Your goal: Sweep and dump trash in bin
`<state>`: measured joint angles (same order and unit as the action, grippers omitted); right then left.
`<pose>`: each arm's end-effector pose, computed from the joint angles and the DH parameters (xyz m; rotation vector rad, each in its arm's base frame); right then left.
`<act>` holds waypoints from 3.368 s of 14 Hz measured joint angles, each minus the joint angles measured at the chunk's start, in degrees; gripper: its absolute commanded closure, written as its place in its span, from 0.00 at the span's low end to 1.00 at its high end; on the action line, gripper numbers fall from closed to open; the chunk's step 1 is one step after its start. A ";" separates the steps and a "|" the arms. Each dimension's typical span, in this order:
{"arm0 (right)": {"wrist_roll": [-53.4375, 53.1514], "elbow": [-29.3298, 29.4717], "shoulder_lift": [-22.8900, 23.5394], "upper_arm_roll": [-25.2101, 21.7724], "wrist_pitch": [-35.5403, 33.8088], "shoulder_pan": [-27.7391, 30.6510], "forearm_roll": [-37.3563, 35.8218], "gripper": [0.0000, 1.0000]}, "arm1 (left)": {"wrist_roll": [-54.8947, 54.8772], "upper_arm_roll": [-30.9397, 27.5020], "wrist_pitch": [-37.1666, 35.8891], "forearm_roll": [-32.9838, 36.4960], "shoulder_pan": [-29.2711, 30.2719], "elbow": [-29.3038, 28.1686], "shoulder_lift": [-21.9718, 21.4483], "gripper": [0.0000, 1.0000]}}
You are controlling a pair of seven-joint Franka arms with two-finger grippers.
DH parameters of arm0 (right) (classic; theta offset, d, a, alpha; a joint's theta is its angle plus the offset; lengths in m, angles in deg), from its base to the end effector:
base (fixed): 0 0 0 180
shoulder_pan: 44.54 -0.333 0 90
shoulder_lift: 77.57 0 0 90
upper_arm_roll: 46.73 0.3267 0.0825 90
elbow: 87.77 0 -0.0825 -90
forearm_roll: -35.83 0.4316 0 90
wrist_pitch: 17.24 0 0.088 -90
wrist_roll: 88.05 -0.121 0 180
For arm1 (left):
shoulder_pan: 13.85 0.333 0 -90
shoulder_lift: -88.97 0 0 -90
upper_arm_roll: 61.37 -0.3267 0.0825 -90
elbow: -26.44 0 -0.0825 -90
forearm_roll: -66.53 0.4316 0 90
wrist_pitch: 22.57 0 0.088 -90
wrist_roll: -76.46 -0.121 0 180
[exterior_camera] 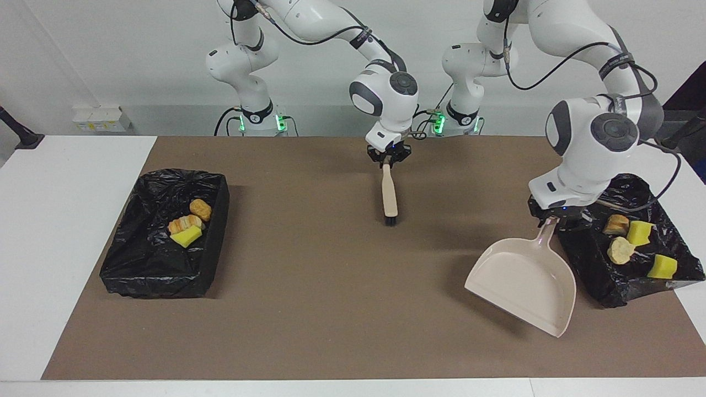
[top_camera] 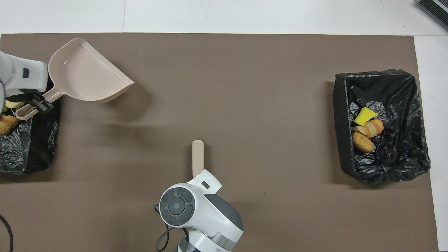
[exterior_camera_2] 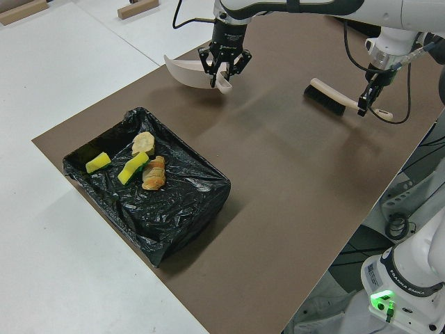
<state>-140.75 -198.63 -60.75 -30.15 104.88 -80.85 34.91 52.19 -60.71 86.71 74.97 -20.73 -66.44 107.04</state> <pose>0.3919 0.5083 0.3018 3.1120 0.0066 -0.1664 0.6928 -0.0784 0.4180 -2.8747 0.8978 0.0729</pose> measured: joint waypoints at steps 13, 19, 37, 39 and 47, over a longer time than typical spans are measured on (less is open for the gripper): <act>16.64 2.21 -17.83 -0.49 -14.80 18.80 -0.25 0.00 | 29.98 -0.03 10.01 -9.19 -16.92 2.76 10.04 1.00; 29.79 8.19 -22.36 -0.96 -20.51 31.94 -0.19 0.00 | 38.46 -1.04 5.75 -9.20 -21.16 12.61 16.08 1.00; 36.48 26.58 -13.64 -1.42 -32.33 41.51 -2.59 0.00 | 46.90 -2.91 -4.44 -9.32 -19.55 9.91 4.38 0.00; 36.99 26.02 -13.70 -1.37 -32.34 42.07 -2.52 0.00 | 43.17 -3.17 -4.53 -9.31 -16.03 9.88 2.92 0.00; 38.75 20.10 -17.04 -1.26 -30.07 44.58 -2.45 0.00 | 21.72 -3.56 -13.75 -9.32 -0.60 8.78 -5.80 0.00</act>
<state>-101.99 -178.54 -77.79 -31.42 74.81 -36.27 32.46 73.91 -64.28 72.96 65.65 -21.34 -57.65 101.24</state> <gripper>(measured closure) 0.000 0.000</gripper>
